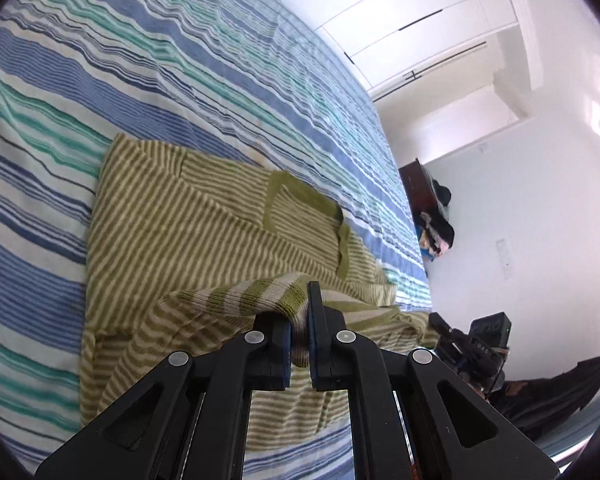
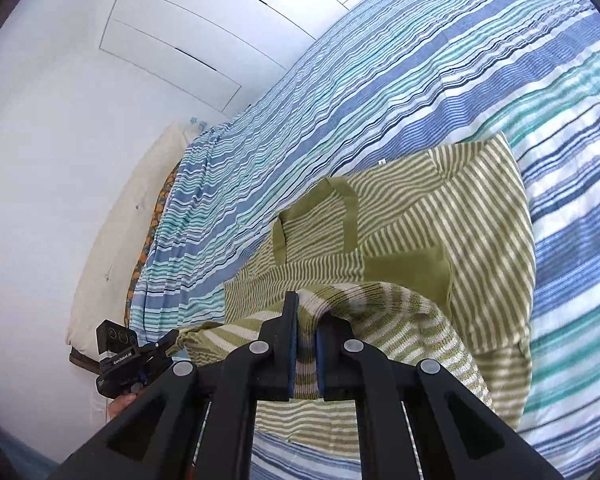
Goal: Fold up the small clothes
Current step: 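Lift the hem with both grippers and fold it over toward the collar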
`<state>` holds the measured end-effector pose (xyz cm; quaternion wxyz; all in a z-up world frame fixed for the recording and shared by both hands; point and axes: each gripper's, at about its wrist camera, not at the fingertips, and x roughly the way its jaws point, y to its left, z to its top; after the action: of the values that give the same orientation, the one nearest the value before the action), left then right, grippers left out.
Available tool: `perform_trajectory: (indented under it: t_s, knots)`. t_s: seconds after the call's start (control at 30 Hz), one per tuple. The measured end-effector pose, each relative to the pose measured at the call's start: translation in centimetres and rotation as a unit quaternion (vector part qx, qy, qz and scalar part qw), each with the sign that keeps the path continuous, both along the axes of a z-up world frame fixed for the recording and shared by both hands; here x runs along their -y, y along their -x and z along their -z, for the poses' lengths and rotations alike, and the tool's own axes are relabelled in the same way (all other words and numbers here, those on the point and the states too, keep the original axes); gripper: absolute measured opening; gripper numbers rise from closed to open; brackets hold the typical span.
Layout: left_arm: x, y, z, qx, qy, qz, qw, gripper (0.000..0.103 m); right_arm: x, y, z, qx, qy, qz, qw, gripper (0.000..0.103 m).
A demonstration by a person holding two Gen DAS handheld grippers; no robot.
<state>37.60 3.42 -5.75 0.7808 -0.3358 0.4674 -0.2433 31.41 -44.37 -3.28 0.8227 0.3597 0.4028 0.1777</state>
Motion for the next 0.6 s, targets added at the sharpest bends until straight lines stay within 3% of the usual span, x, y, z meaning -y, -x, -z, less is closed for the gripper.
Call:
perform_trajectory:
  t_s: [0.1,0.2,0.27,0.3,0.33,0.4,0.47,0.53,0.6]
  knots:
    - [1.0,-4.9,1.2,-0.006,-0.015,-0.008,0.9998,0.004,0.4,-5.3,0.6,-0.004,0.001,0.010,1.000,0.007]
    - [1.7,-9.2,3.7,-0.039,-0.043,-0.019,0.9981,0.010,1.4,-9.9,2.9,-0.028,-0.017,0.038,0.999,0.010]
    - [1.7,-11.2,5.2,-0.061,-0.058,-0.042,0.9956,0.016,2.2,-12.1,4.6,-0.049,-0.027,0.069,0.996,0.024]
    - [1.5,-11.8,5.7,-0.065,-0.057,-0.051,0.9950,0.021,2.7,-12.6,5.1,-0.053,-0.026,0.087,0.994,0.048]
    - [1.2,-12.0,5.8,-0.061,-0.061,-0.062,0.9944,0.026,3.3,-12.9,5.3,-0.050,-0.026,0.105,0.993,0.062]
    - [0.7,-11.3,5.4,-0.041,-0.077,-0.077,0.9932,0.044,4.2,-12.8,5.1,-0.039,-0.025,0.121,0.992,0.062]
    - [0.6,-9.8,4.5,-0.017,-0.094,-0.074,0.9926,0.049,4.3,-12.4,4.2,-0.030,-0.012,0.107,0.994,0.062]
    - [1.1,-7.0,3.5,0.009,-0.102,-0.049,0.9935,0.051,3.0,-11.4,3.0,-0.010,0.022,0.063,0.998,0.062]
    - [2.6,-3.6,2.9,0.033,-0.098,0.000,0.9946,0.068,0.2,-10.3,2.2,0.008,0.064,-0.017,0.998,0.062]
